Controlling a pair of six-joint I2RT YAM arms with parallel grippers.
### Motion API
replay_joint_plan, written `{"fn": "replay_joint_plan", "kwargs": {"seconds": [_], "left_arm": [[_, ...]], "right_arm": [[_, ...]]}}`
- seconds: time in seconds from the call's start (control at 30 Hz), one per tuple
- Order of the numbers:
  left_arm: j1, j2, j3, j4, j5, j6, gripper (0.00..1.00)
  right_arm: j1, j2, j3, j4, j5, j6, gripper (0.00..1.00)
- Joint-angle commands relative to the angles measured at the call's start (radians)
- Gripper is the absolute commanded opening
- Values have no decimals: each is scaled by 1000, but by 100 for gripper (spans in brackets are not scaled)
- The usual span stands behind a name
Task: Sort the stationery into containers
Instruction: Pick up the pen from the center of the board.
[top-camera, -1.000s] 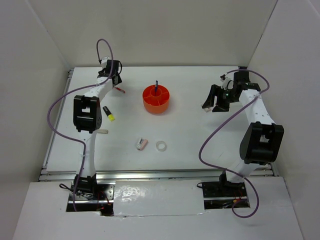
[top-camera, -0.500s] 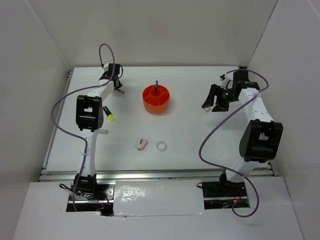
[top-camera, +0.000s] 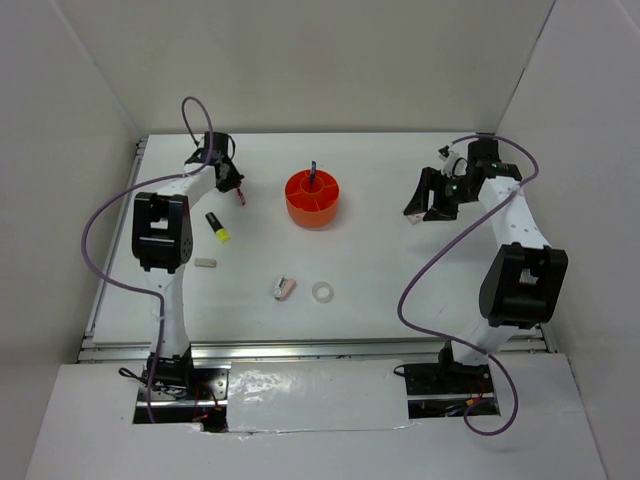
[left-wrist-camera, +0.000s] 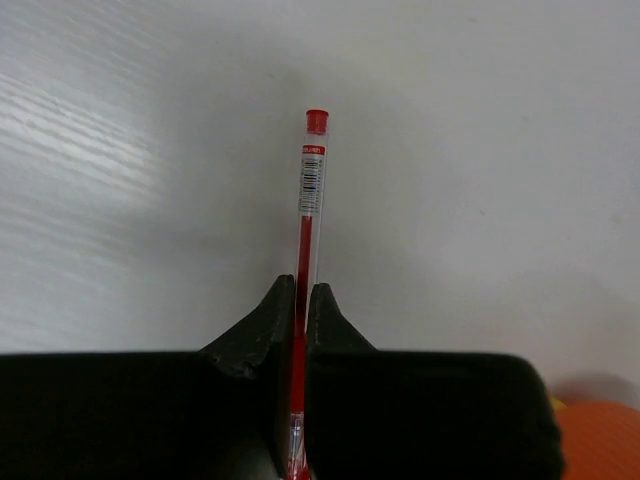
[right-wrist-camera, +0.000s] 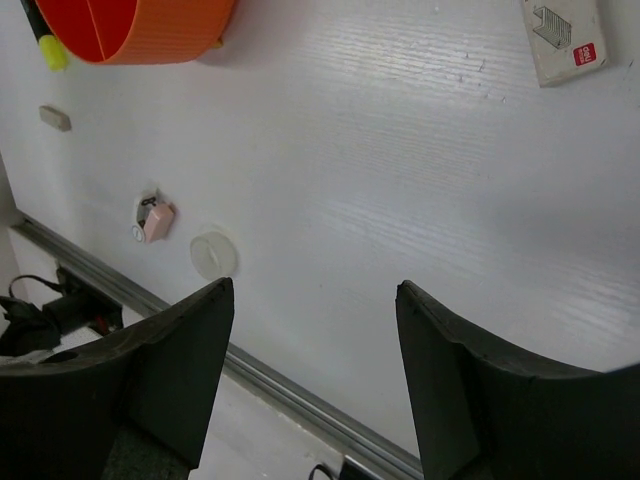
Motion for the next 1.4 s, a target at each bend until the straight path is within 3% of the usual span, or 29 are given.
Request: {"fn": "replay_joint_plan", "kwargs": {"seconds": [0.0,0.2,0.27,0.33,0.47,0.6,0.67,0.8,0.83,0.93,1.0,1.13,1.37], "left_arm": [[2,-186,-12,7,185,-61,0],[-32,-417,-37,-172,413,-49,0],[-38,-497,-113,-237,563,-70,0],[-58,-583,-187,-243,680,-102,0],[-111,-758,-429,-194,742,-133,0],[-171,-895,-558,-165,743,-211,0],[-213,-915,-592,-182,719,-214,0],[-249,-919,-606,-200,700,-245,0],[-252,-913,-600,-202,705,-248,0],[-259,-892,-597,-194,705,-244,0],[-269,-882,-598,-202,687,-227,0],[-291,-878,-602,-226,654,-211,0],[-328,-856,-582,-256,585,-201,0]], "right_arm": [[17,-159,-26,18,-44,-95,72],[85,-403,-81,54,-41,-384,77],[106,-533,-142,141,-34,-455,84],[125,-624,-199,243,-86,-585,100],[276,-834,-297,363,-104,-734,100],[471,-909,-350,433,-48,-885,86],[634,-935,-409,513,24,-969,81],[946,-887,-472,578,199,-1130,71],[1078,-842,-478,584,247,-1153,70],[1235,-772,-544,694,377,-1269,67],[1263,-730,-586,812,397,-1293,64],[1297,-577,-539,868,456,-1285,61],[1271,-453,-505,946,502,-1271,61]]}}
